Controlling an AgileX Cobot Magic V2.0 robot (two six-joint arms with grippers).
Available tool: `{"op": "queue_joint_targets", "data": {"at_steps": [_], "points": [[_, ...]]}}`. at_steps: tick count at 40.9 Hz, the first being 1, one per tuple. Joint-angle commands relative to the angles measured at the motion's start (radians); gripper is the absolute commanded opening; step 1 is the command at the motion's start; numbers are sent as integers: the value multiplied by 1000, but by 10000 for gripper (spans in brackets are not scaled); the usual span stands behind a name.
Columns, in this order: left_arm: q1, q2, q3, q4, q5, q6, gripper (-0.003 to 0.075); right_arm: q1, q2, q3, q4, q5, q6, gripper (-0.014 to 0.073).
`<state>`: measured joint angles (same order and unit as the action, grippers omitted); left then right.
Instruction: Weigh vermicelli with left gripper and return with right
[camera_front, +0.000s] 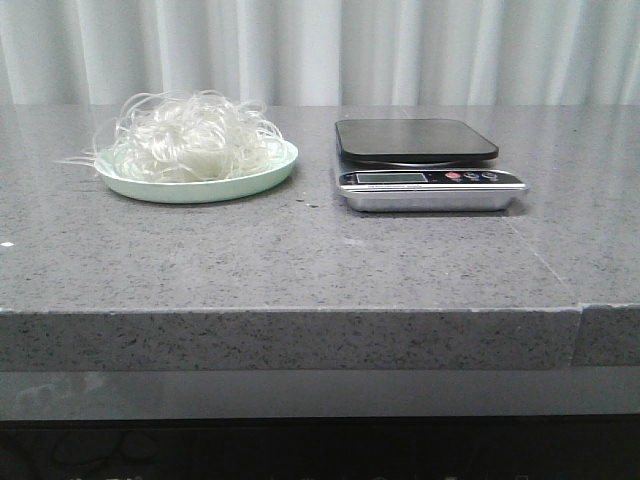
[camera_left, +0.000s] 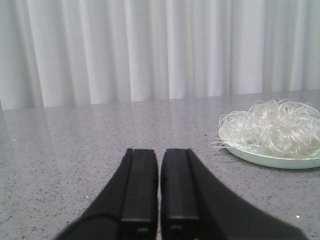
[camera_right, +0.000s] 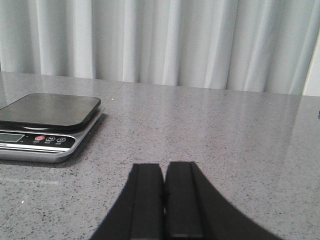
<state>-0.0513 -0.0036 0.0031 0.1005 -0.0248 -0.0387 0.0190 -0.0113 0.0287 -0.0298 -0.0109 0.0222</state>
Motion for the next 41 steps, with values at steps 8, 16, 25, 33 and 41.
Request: {"op": "queue_joint_targets", "data": {"at_steps": [8,16,25,33,41], "points": [[-7,-20,7,-4,-78,-10,141,-5,-16,-10,-8,-90,-4,146],[-7,-20,7,-4,-78,-10,141,-5,-16,-10,-8,-90,-4,146],[-7,-20,7,-4,-78,-10,141,-5,-16,-10,-8,-92,-4,146],[-7,-20,-1,-4,-143,-10,141,-5,-16,-18,-8,-114,-4,146],[-7,-18,-151,-6,-169,-15,141,-5,-16,-130,-8,-84,-4,146]]}}
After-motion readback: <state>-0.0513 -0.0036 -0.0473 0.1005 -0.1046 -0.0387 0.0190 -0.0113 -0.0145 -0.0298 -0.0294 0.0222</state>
